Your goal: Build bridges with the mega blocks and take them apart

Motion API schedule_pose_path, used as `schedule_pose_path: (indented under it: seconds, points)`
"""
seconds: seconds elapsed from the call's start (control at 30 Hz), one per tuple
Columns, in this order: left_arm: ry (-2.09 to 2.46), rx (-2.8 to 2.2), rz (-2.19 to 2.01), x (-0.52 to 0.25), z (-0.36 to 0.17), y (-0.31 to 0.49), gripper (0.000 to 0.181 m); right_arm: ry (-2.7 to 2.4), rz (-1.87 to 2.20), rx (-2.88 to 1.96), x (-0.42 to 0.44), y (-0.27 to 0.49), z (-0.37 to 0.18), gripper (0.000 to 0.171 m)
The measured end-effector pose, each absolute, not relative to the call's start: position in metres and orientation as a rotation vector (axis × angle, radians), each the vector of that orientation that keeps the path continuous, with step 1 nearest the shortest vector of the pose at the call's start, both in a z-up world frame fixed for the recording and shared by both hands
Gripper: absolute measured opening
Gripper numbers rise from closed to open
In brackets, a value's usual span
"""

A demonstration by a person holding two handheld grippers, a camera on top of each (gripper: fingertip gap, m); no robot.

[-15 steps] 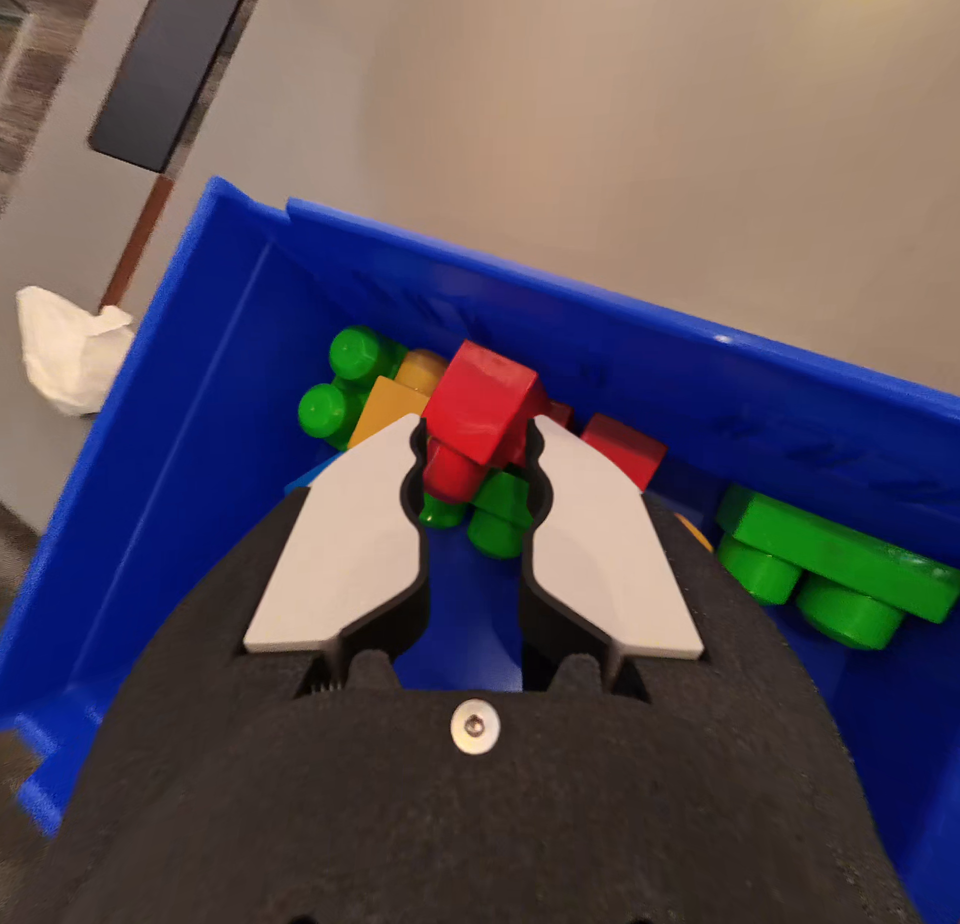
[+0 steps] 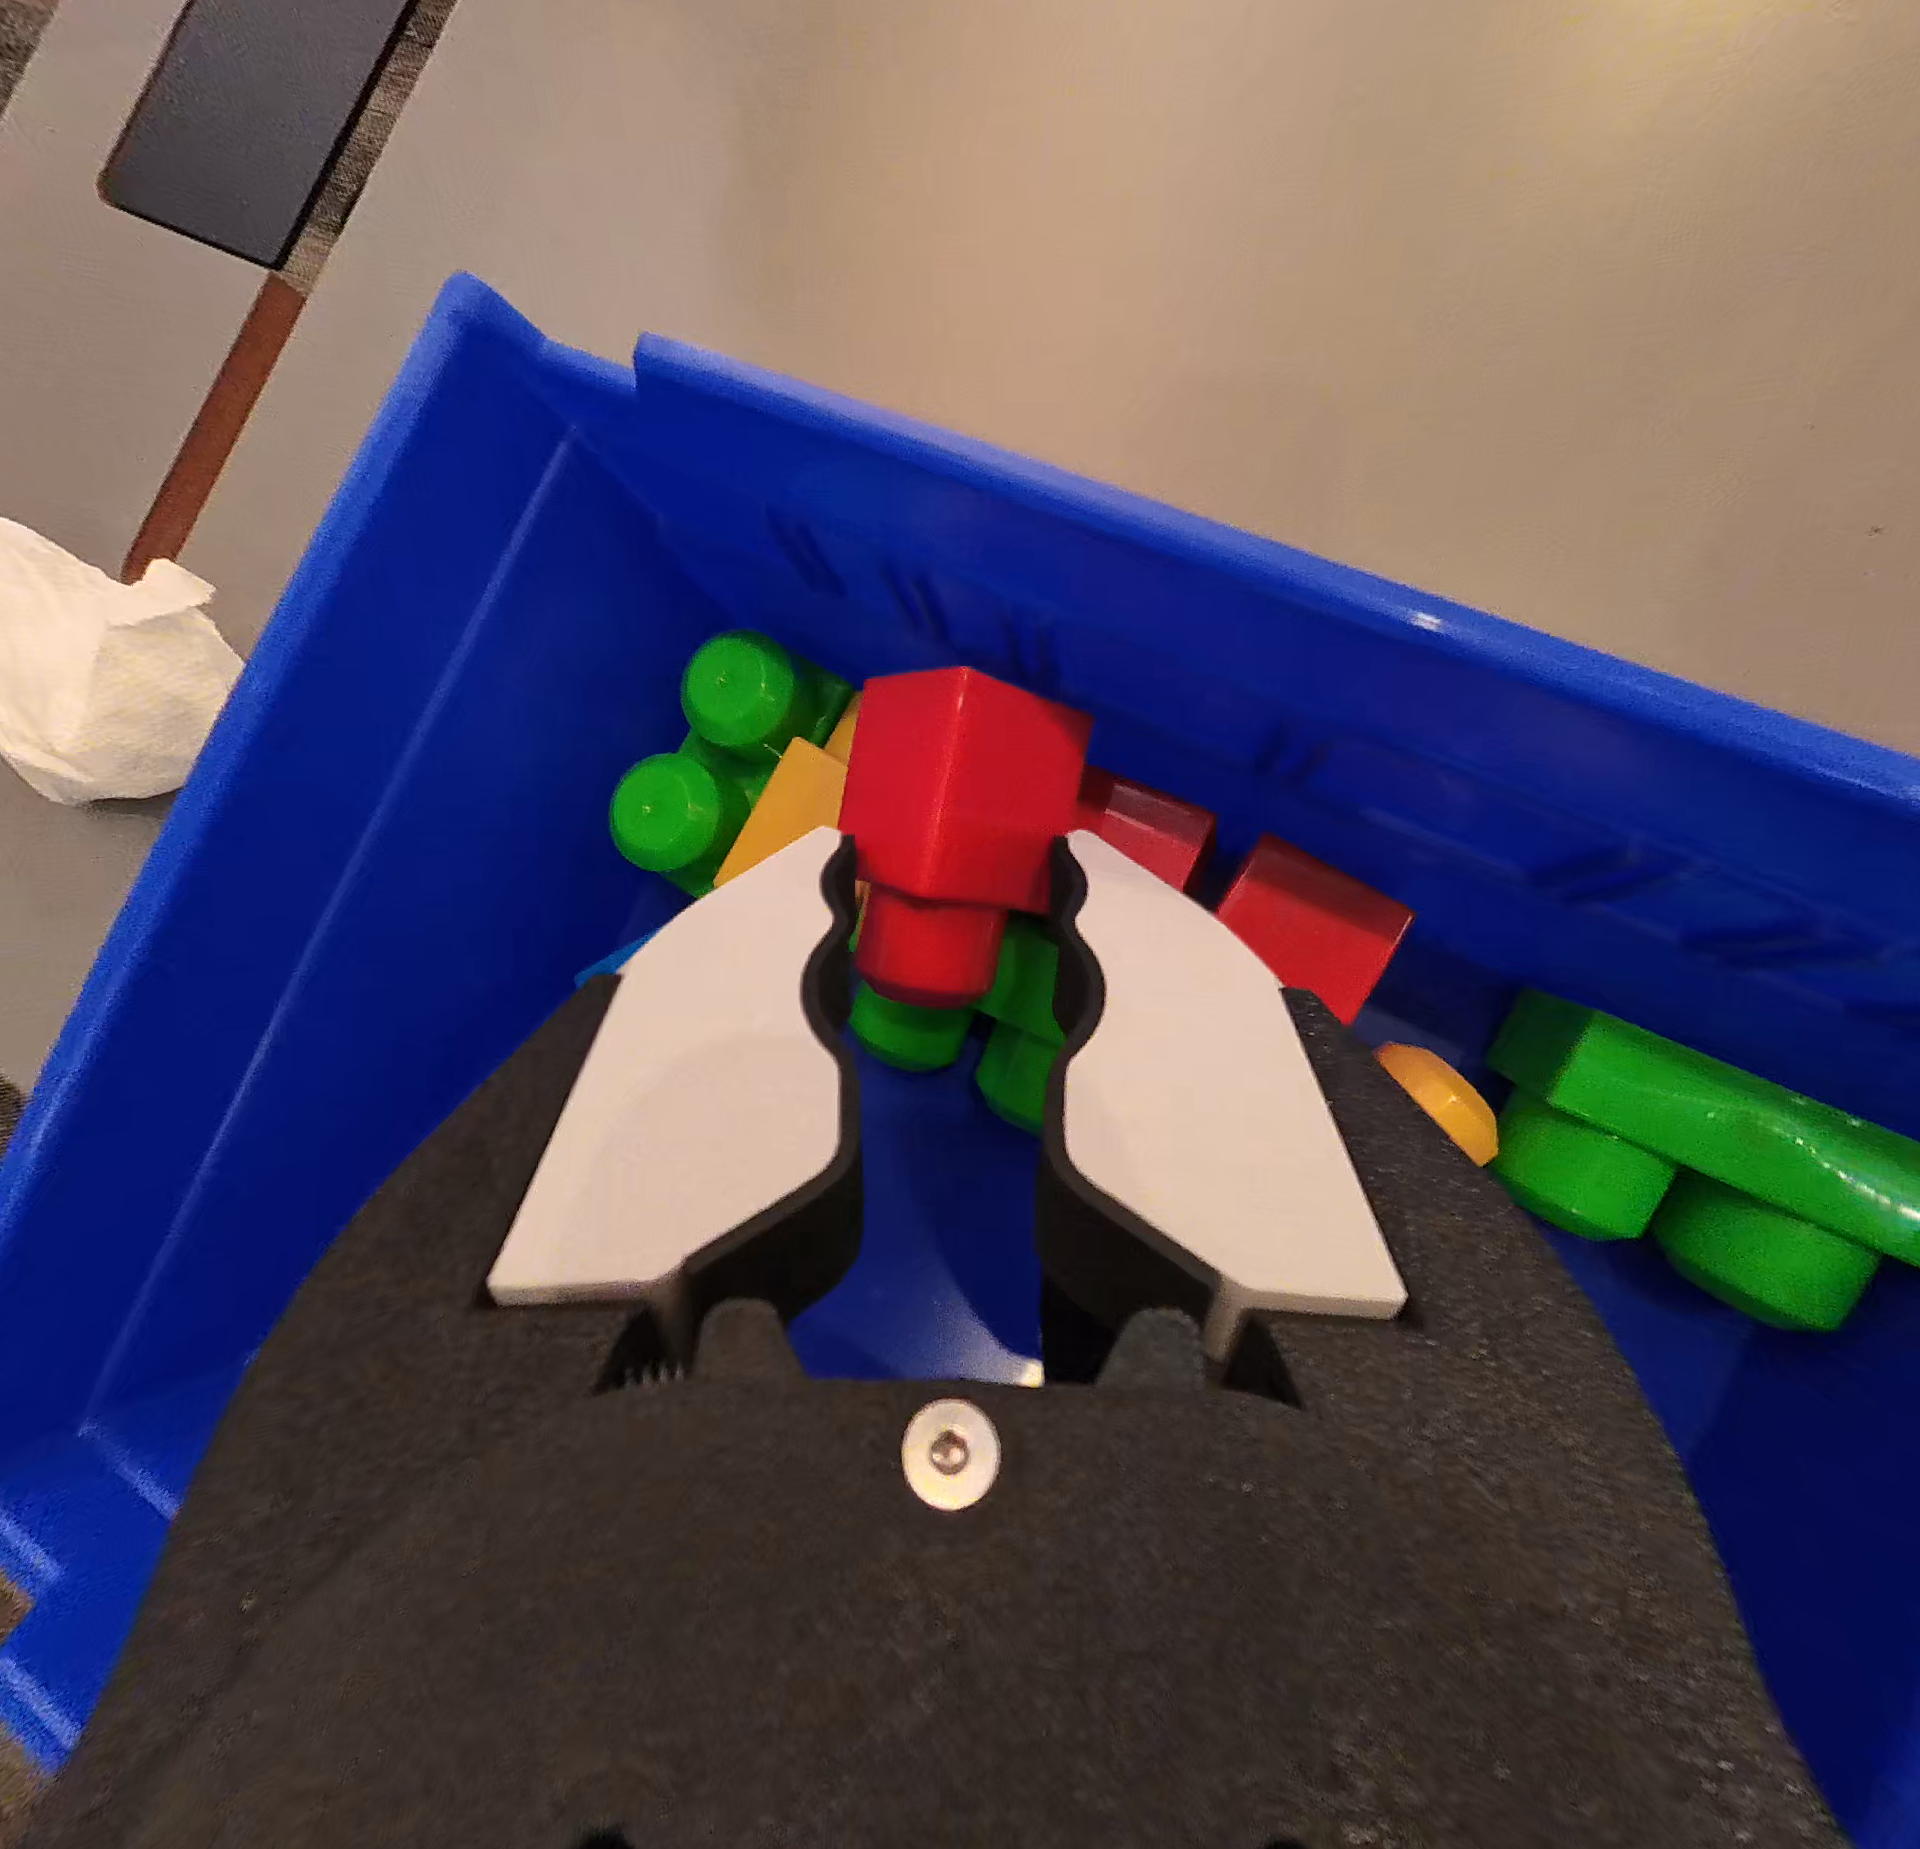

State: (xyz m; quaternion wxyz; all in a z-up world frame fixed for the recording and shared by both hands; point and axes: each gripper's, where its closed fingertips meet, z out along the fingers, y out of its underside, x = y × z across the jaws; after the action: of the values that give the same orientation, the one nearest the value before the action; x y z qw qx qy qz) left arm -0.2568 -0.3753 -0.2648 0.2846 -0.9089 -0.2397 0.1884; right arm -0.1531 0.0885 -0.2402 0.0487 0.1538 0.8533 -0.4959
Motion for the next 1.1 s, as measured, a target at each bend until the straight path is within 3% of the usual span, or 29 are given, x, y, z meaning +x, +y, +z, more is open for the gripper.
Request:
schedule_pose_path:
  seconds: [0.2, 0.3, 0.47, 0.73, 0.87, 1.03, 1.1]
  points:
    - [-0.705, -2.48, 0.474, -0.253, -0.281, -0.379, 0.053, 2.622, -1.48, 0.445, -0.15, 0.089, -0.242, 0.01]
    - [-0.668, -2.466, 0.57, -0.259, -0.278, -0.378, 0.039, 2.61, -1.494, 0.458, -0.152, 0.088, -0.241, 0.01]
    - [-0.633, -2.448, 0.625, -0.26, -0.274, -0.375, 0.038, 2.609, -1.478, 0.457, -0.149, 0.087, -0.244, 0.01]
    - [-0.55, -2.41, 0.957, -0.239, -0.184, -0.384, 0.038, 2.659, -1.486, 0.407, -0.16, 0.067, -0.233, 0.01]
    - [-0.286, -2.473, 0.904, -0.204, -0.153, -0.308, 0.038, 2.592, -1.565, 0.307, -0.169, 0.02, -0.203, 0.014]
    - [0.133, -2.485, 0.779, -0.166, -0.167, -0.18, 0.038, 2.215, -1.579, 0.232, -0.165, -0.056, -0.159, 0.038]
    - [0.221, -2.462, 0.708, -0.156, -0.174, -0.14, 0.038, 2.031, -1.552, 0.317, -0.172, -0.077, -0.144, 0.04]
